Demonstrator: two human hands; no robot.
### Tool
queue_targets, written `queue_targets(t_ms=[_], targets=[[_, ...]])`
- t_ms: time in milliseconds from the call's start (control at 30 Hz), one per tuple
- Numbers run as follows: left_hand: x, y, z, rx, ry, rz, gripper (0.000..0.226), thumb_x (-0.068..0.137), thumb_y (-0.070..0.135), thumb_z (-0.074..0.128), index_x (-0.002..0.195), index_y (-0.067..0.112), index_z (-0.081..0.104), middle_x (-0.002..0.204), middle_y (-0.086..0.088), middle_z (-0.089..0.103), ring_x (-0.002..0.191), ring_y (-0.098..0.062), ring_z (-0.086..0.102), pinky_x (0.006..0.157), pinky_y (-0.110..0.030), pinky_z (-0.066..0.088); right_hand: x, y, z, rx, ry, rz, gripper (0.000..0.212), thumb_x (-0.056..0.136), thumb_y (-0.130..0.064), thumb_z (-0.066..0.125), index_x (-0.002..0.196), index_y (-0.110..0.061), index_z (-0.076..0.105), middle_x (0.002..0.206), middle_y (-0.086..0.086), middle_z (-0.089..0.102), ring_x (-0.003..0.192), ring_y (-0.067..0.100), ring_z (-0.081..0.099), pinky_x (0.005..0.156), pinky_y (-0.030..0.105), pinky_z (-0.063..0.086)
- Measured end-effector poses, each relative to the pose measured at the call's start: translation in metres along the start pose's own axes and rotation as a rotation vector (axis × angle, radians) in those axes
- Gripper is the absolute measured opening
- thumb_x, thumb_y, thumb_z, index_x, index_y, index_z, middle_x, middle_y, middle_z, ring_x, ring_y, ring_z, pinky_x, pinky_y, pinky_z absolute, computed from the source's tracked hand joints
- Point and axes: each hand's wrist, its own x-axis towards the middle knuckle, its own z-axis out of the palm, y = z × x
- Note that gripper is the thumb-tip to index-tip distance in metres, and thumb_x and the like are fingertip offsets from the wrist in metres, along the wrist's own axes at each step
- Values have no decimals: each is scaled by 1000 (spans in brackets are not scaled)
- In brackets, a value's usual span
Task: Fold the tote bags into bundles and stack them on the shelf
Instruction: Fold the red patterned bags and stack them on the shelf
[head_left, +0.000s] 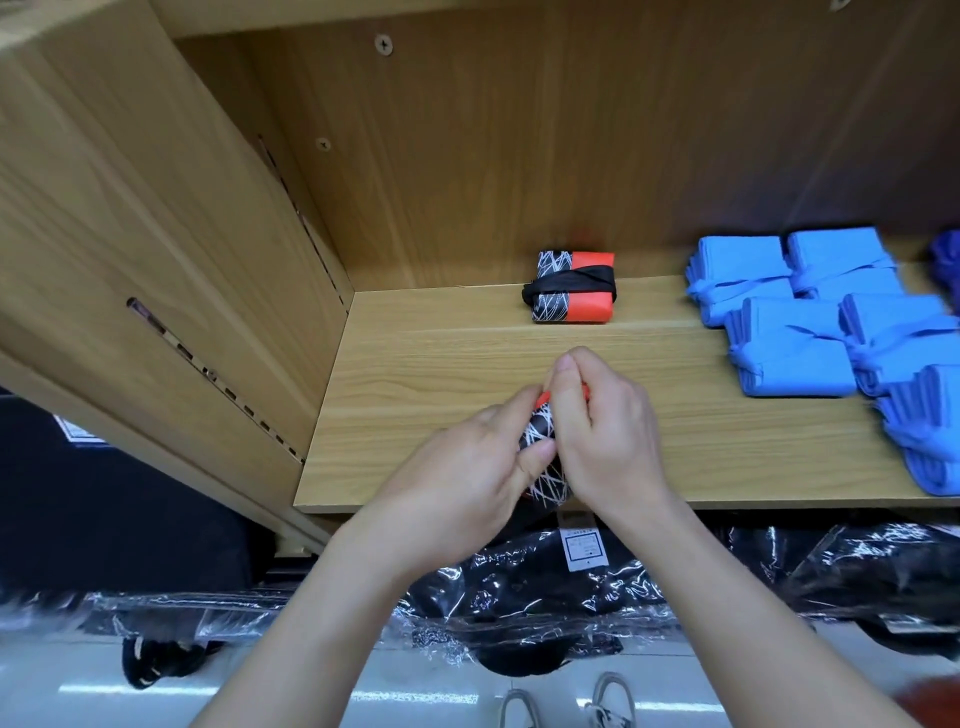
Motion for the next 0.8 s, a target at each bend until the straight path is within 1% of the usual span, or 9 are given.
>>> queue_targets(t_ms=[100, 167, 233, 367, 467, 567, 667, 733, 800], targets=[[-5, 8, 1, 76, 166, -7, 50, 100, 45, 32, 141, 18, 42, 128, -5, 61, 111, -30, 59, 86, -42, 49, -3, 1, 1, 81, 42, 33, 24, 95, -32, 32, 84, -23, 52, 57, -13, 52, 50, 7, 43, 56, 33, 33], [-5, 11, 4, 78, 228, 6, 47, 96, 39, 36, 134, 15, 50, 120, -6, 65, 100, -32, 62, 78, -44, 52, -5, 0, 1, 86, 36, 32, 28, 94, -35, 29, 89, -26, 55, 60, -22, 53, 49, 2, 42, 57, 30, 29], [-4, 7, 4, 80, 263, 16, 38, 96, 31, 41, 127, 15, 55, 111, -5, 67, 94, -31, 64, 74, -43, 53, -5, 0, -1, 40, -52, -6, 38, 95, -43, 26, 88, -22, 57, 57, -16, 53, 53, 4, 46, 58, 32, 34], [-3, -8, -3, 179, 210, 27, 22, 95, 18, 50, 114, 18, 61, 90, -1, 61, 86, -28, 61, 69, -37, 47, 4, 4, -21, -143, -576, -137, 63, 89, -69, 22, 93, -21, 63, 86, -5, 65, 84, 17, 59, 76, 39, 47], [-2, -12, -7, 221, 177, 46, 28, 90, 31, 50, 108, 17, 66, 87, 0, 62, 85, -27, 61, 68, -37, 48, 13, 5, -35, -253, -884, -133, 41, 90, -65, 41, 89, -27, 56, 80, -4, 61, 77, 16, 55, 72, 37, 45], [0, -11, -11, 46, 217, 24, 38, 84, 39, 55, 111, 17, 69, 95, 2, 69, 92, -19, 62, 79, -36, 51, 17, 4, -44, -257, -815, -233, 28, 90, -57, 53, 77, -34, 45, 68, -11, 52, 68, 12, 47, 62, 31, 36], [0, -11, -15, -9, 198, 37, 43, 88, 37, 58, 126, 19, 62, 113, 4, 66, 107, -15, 55, 94, -31, 43, 17, 4, -48, -201, -691, -304, 20, 90, -53, 58, 85, -34, 57, 66, -22, 45, 68, 5, 41, 60, 25, 34], [0, -12, -17, 21, 194, 36, 38, 90, 33, 62, 126, 19, 61, 114, 4, 66, 107, -17, 54, 93, -34, 44, 15, 6, -48, -224, -654, -304, 34, 87, -60, 52, 85, -27, 60, 67, -19, 48, 68, 6, 44, 62, 30, 39], [-1, -11, -16, 106, 235, 84, 29, 87, 27, 65, 113, 16, 67, 100, 3, 70, 92, -20, 58, 81, -37, 51, 12, 3, -47, -260, -663, -299, 37, 85, -61, 48, 82, -25, 56, 71, -15, 50, 70, 10, 48, 65, 36, 44]])
